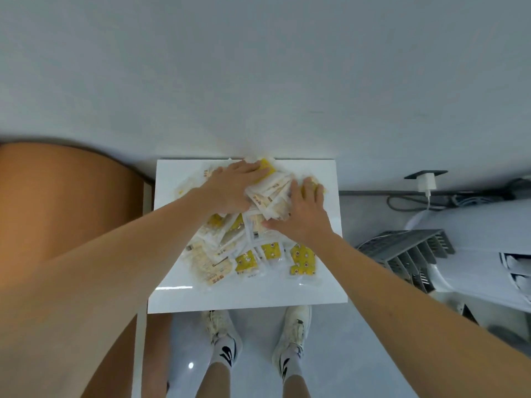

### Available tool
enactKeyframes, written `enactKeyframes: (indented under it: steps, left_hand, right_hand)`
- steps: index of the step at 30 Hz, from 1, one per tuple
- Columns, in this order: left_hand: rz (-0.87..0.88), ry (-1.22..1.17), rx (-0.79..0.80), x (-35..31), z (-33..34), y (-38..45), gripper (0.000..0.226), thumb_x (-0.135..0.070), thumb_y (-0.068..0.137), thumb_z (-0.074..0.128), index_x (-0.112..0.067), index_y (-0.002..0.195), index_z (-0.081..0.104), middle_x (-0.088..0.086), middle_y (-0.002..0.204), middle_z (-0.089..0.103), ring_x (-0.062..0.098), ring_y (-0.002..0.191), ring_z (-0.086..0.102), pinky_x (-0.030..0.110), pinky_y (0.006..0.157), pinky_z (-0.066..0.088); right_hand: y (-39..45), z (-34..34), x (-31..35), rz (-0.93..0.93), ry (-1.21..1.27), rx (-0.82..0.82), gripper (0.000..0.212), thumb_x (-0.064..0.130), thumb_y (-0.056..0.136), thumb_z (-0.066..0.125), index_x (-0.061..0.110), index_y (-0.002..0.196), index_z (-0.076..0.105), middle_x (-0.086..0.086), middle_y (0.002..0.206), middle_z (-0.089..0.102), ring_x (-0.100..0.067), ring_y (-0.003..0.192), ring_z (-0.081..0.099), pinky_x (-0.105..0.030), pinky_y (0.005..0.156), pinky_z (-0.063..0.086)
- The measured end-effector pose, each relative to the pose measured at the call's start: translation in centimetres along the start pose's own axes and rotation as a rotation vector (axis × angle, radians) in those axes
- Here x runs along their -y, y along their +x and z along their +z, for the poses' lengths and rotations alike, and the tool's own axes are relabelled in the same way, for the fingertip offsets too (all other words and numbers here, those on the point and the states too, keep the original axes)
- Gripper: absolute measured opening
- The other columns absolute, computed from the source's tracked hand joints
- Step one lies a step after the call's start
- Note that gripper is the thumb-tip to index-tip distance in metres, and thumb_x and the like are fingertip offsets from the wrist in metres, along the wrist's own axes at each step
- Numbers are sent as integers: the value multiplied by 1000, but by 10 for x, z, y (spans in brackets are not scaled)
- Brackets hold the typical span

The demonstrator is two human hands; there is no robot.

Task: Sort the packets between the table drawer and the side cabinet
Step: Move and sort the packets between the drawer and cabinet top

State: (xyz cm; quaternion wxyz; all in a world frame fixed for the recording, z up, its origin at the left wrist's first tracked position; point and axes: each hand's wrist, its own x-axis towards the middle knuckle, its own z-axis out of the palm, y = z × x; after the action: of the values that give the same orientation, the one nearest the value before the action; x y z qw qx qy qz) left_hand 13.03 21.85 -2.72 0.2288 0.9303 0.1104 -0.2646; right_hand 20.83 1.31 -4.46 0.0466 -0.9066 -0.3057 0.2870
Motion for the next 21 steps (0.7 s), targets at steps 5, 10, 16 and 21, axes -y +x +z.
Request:
enactKeyframes:
  steps: [5, 10, 16, 21]
  left_hand:
    - [90, 42, -147, 7, 0, -5, 68, -17, 94, 54, -38, 155, 32, -5, 155, 36, 26, 138, 35, 51, 102, 43]
    - [85, 53, -139, 9, -9, -6, 67, -13, 91, 54, -35, 152, 40, 0, 131, 40, 24, 125, 40, 46, 90, 49]
    - [69, -6, -120, -1, -11, -5, 52, -29, 97, 48, -29, 149, 44, 0, 144, 42, 23, 134, 37, 48, 100, 43]
    - [5, 102, -168, -18, 4, 2, 66, -65, 92, 49, -25, 143, 41, -1, 146, 45, 27, 132, 43, 48, 104, 41]
  right_hand:
    - [-10, 6, -9, -125, -7, -39, 92, 61, 85, 32, 3, 156, 27, -22, 161, 27, -46, 149, 21, -55, 123, 21]
    - [-15, 0, -11, -156, 30, -82, 73, 23, 93, 61, 3, 155, 28, -15, 161, 29, -40, 148, 24, -45, 123, 25]
    - [-17, -1, -15, -122, 99, -139, 76, 5, 84, 69, 9, 153, 37, -4, 155, 41, -29, 140, 35, -39, 102, 51]
    - [-17, 6, -13, -109, 98, -187, 75, -1, 82, 68, 12, 151, 40, -4, 153, 42, -28, 135, 41, -37, 90, 57]
